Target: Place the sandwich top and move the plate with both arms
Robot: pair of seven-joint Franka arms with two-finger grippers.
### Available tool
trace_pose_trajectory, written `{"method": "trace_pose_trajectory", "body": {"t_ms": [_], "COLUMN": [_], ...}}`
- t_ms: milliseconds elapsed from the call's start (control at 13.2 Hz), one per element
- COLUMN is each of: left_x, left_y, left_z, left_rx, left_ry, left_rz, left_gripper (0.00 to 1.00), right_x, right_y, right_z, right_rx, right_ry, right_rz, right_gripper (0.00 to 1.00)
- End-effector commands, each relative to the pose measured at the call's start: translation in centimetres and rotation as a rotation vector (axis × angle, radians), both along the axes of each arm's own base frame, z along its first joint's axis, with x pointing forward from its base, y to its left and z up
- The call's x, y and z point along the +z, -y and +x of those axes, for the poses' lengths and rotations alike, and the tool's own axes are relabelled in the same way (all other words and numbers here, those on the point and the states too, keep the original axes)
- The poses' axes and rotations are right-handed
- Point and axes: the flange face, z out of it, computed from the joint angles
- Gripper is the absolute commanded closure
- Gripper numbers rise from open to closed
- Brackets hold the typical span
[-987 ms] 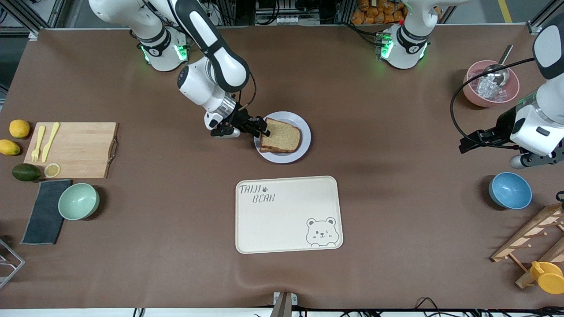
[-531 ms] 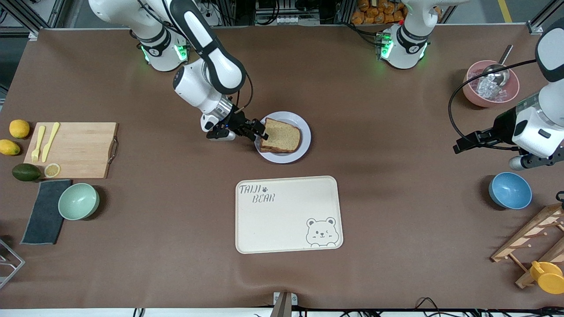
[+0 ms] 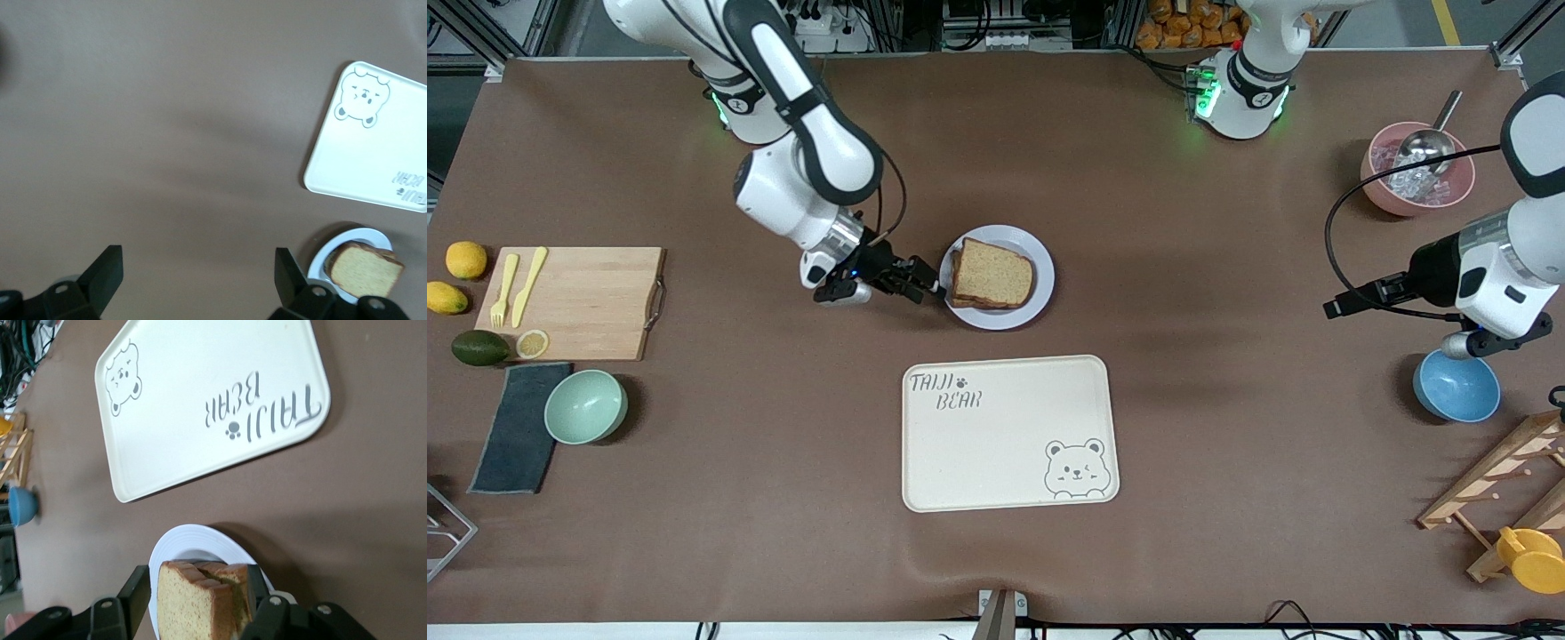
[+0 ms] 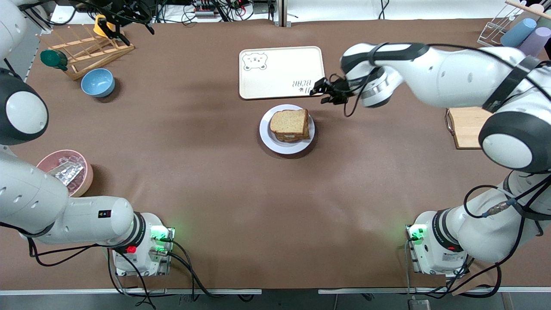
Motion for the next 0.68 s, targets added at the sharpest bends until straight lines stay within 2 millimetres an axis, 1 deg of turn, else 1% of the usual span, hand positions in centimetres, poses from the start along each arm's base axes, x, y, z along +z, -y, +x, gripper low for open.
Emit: {"method": "trace_pose_trajectory", "body": {"t_ms": [0, 152, 228, 380, 455, 531, 607], "left_x": [-2.8, -5.3, -6.6, -10.4, -12.3, -13.9, -15.9], "left_y": [-0.5, -0.2, 0.2, 1.1, 1.4, 1.6, 1.7], "left_z": [0.3, 0.9, 1.1, 0.8, 0.2, -0.3, -0.9], "left_rx": [0.047, 0.066, 0.081, 0.078, 0.066, 0.029, 0.017], "left_ry": [-0.041, -0.083, -0.107, -0.152, -0.150, -0.125, -0.113], "left_rz": [-0.109, -0.155, -0.201, -0.329, -0.396, -0.453, -0.510], "left_gripper": [0.00, 0.00, 0.00, 0.00, 0.00, 0.00, 0.00], "right_x": [3.7, 7.5, 9.1, 11.7, 13.3, 14.6, 15.7], "right_y": [4.1, 8.3, 10.5, 16.2, 18.7, 21.9, 25.5], "right_z": [3.7, 7.3, 8.6, 10.8, 11.6, 12.2, 12.6], "right_rx": [0.054, 0.119, 0.143, 0.179, 0.207, 0.213, 0.202], "right_ry": [-0.047, -0.136, -0.175, -0.206, -0.219, -0.233, -0.244], "right_rz": [-0.023, -0.063, -0.067, -0.102, -0.139, -0.170, -0.195], "right_gripper": [0.32, 0.28, 0.25, 0.22, 0.20, 0.11, 0.06]}}
